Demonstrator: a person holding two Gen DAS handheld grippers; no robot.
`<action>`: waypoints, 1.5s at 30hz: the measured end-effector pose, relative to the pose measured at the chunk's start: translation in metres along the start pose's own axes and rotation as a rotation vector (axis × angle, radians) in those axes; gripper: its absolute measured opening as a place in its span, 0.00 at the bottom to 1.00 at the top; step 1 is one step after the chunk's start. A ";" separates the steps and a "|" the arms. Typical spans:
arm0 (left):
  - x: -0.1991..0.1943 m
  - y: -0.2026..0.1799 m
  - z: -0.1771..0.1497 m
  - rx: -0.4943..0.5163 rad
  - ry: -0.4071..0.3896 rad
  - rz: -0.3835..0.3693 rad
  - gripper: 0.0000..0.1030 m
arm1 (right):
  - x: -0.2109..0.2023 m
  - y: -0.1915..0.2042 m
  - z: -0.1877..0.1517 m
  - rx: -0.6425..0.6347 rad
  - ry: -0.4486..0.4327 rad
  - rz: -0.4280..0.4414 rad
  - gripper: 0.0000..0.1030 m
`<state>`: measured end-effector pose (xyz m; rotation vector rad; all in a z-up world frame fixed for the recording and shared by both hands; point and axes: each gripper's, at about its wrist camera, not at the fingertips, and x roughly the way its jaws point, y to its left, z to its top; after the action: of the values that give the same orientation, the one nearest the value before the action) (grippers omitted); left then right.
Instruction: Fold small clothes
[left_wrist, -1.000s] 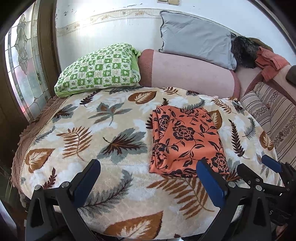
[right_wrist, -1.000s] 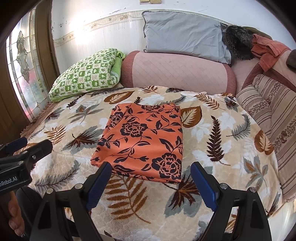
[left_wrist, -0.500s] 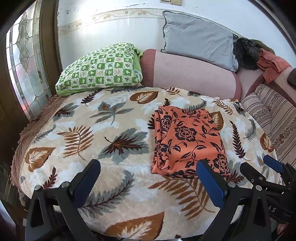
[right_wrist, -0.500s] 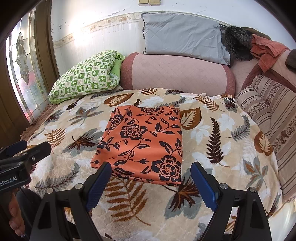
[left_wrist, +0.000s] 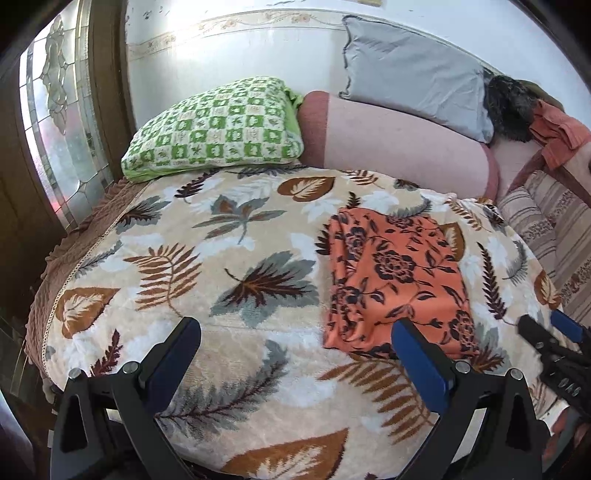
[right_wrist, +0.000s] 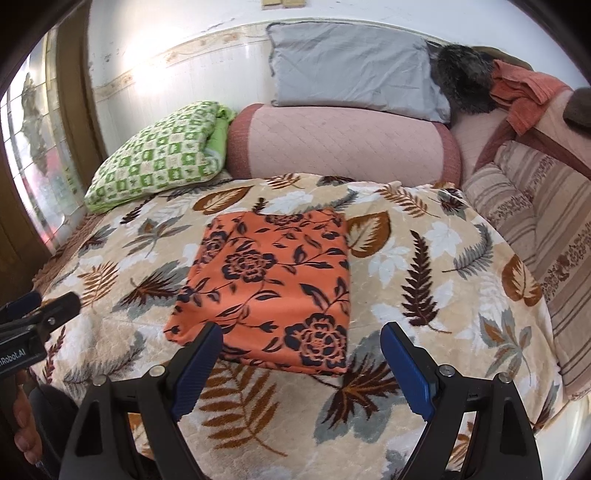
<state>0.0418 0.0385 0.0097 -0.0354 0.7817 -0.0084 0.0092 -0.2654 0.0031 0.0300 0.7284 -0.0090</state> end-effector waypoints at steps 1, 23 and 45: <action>0.003 0.003 0.001 -0.002 0.002 0.008 1.00 | 0.001 -0.004 0.001 0.007 -0.001 -0.008 0.87; 0.012 0.001 -0.002 0.018 0.019 0.027 1.00 | 0.009 -0.001 -0.002 0.010 0.014 0.011 0.87; 0.003 -0.038 0.007 0.044 0.002 -0.115 1.00 | 0.011 0.032 -0.006 -0.057 0.044 0.042 0.87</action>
<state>0.0493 0.0004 0.0144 -0.0383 0.7802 -0.1350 0.0143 -0.2335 -0.0082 -0.0090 0.7715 0.0527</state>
